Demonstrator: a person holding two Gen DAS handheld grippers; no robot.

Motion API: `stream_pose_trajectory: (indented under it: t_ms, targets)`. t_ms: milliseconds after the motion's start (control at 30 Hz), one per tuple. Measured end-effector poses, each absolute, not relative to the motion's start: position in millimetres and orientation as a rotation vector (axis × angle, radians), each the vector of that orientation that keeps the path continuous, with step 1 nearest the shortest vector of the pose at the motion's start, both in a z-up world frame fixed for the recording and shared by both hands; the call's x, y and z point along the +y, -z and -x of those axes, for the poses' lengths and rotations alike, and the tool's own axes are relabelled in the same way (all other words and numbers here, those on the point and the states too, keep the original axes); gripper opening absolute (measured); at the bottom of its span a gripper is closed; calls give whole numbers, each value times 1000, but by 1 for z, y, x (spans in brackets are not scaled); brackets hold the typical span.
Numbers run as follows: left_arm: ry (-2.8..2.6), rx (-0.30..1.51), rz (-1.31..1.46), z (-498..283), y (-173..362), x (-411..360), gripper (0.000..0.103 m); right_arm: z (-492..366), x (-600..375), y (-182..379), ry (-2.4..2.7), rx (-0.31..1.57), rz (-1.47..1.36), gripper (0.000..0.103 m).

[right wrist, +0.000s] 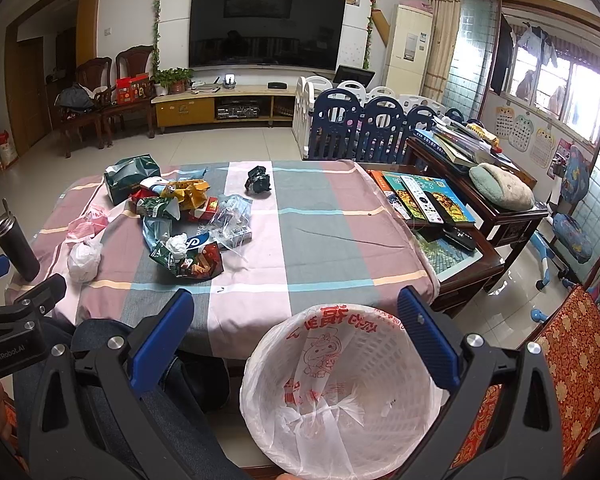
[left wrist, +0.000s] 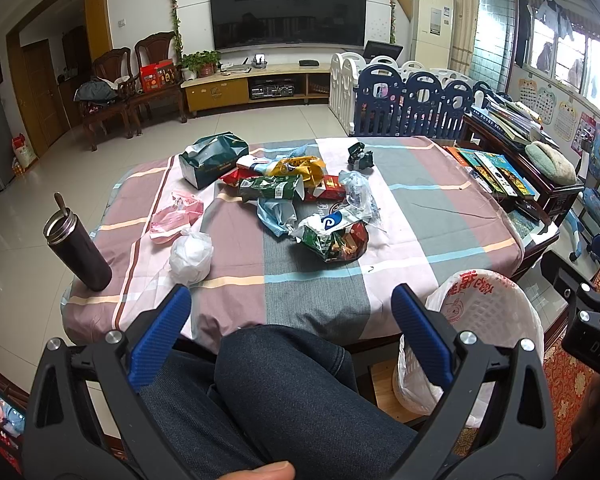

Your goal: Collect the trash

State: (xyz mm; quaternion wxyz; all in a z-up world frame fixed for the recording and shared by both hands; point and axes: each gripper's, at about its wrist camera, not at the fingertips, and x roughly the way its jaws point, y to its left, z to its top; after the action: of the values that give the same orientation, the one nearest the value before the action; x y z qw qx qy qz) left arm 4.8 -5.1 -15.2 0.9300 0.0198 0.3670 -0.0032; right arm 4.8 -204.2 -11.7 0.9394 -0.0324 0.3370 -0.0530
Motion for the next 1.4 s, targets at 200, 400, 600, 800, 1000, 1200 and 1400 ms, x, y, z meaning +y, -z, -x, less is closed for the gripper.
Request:
stream_pose_trajectory:
  t_ms: [200, 400, 600, 800, 1000, 1200, 1400]
  targets:
    - [7, 752, -40, -4, 16, -5, 100, -5, -204, 12, 108, 687, 67, 100]
    - [7, 753, -40, -5, 15, -5, 100, -5, -204, 12, 108, 687, 66, 100]
    - [7, 753, -40, -5, 15, -5, 100, -5, -204, 12, 108, 688, 66, 100]
    - [7, 754, -40, -5, 15, -4, 100, -5, -204, 12, 109, 688, 66, 100]
    - [-1, 762, -33, -6, 20, 0, 100, -7, -206, 13, 128, 683, 60, 100]
    - [-20, 771, -8, -8, 25, 7, 100, -13, -211, 16, 163, 689, 104, 100]
    - [-41, 755, 27, -14, 26, 18, 100, -22, -217, 27, 150, 742, 71, 90]
